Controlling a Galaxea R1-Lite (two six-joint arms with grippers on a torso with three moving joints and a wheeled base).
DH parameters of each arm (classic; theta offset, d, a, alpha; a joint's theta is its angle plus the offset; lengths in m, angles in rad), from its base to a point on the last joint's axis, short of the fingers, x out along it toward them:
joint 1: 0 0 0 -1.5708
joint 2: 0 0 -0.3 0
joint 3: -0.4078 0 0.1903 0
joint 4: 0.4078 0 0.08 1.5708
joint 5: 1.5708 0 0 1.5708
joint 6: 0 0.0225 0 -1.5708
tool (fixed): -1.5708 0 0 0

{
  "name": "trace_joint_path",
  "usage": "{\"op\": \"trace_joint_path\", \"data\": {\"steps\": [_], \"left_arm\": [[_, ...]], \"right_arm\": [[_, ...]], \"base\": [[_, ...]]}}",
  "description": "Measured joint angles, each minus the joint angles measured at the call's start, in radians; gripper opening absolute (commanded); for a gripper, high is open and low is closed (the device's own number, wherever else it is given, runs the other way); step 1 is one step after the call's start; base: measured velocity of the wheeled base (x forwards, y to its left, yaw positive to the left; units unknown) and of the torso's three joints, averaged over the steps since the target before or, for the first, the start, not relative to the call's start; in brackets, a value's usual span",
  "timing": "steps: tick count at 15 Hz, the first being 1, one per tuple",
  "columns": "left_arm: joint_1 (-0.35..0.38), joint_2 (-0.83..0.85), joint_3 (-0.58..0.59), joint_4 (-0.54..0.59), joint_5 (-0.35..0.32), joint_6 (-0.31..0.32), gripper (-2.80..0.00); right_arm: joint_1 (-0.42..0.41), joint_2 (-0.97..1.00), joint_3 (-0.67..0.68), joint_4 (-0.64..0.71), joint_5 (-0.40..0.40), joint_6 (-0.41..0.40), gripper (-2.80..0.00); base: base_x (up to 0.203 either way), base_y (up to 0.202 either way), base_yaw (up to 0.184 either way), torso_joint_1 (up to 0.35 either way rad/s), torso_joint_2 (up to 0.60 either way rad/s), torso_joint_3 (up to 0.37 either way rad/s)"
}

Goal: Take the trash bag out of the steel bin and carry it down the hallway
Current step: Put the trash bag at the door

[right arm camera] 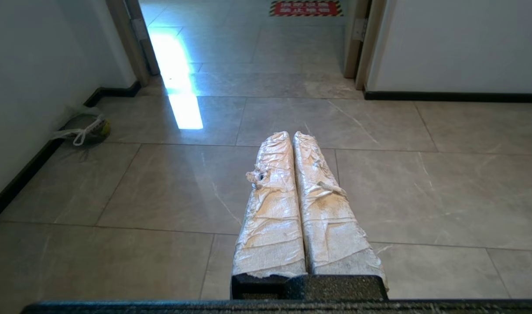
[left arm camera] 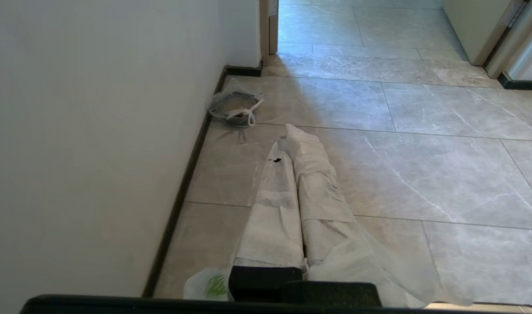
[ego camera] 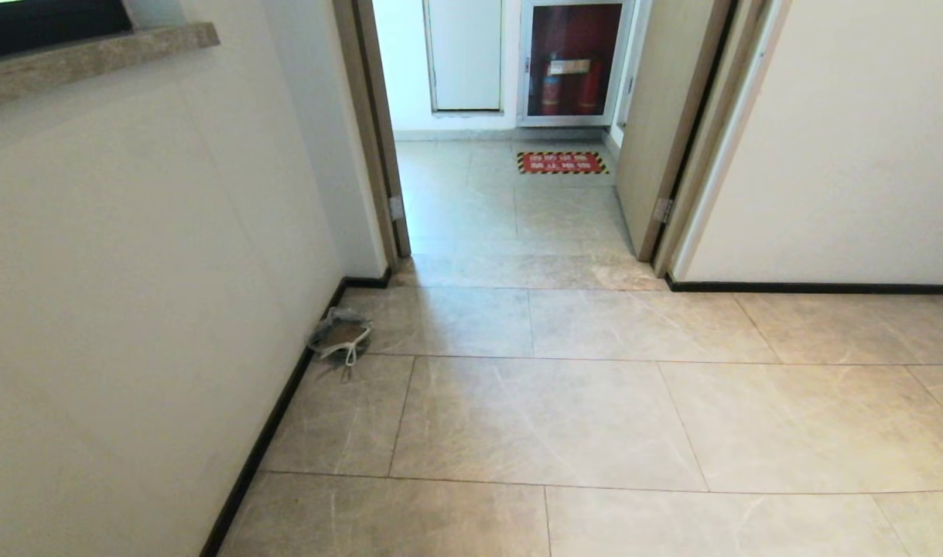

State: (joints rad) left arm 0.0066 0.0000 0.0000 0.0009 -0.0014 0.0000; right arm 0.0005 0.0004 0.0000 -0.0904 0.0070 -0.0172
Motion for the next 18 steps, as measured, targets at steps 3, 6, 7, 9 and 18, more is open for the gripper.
{"op": "trace_joint_path", "data": {"steps": [3, 6, 7, 9, 18], "left_arm": [[0.000, 0.000, 0.000, 0.001, 0.000, 0.000, -2.80], [0.001, 0.000, 0.000, 0.001, 0.000, 0.000, -2.80], [0.000, 0.000, 0.000, 0.001, 0.000, 0.000, -2.80], [0.002, 0.000, 0.000, 0.001, 0.000, 0.000, -2.80], [0.000, 0.000, 0.000, 0.001, 0.000, 0.000, -2.80]], "right_arm": [[0.001, 0.000, 0.000, 0.000, -0.001, 0.003, -2.80], [0.001, 0.000, 0.000, -0.001, -0.001, 0.000, -2.80], [0.000, 0.000, 0.000, 0.000, -0.001, -0.001, -2.80], [0.001, 0.000, 0.000, 0.000, -0.002, 0.000, -2.80], [0.001, 0.000, 0.000, 0.001, -0.001, 0.005, -2.80]], "base": [[0.000, 0.060, 0.002, 0.004, 0.00, 0.000], [0.000, 0.000, 0.000, 0.000, 0.00, 0.000], [0.000, 0.000, 0.000, 0.000, 0.00, 0.000], [0.000, 0.000, 0.000, 0.000, 0.00, 0.000], [0.002, 0.006, -0.107, 0.002, 0.00, 0.002]]}}
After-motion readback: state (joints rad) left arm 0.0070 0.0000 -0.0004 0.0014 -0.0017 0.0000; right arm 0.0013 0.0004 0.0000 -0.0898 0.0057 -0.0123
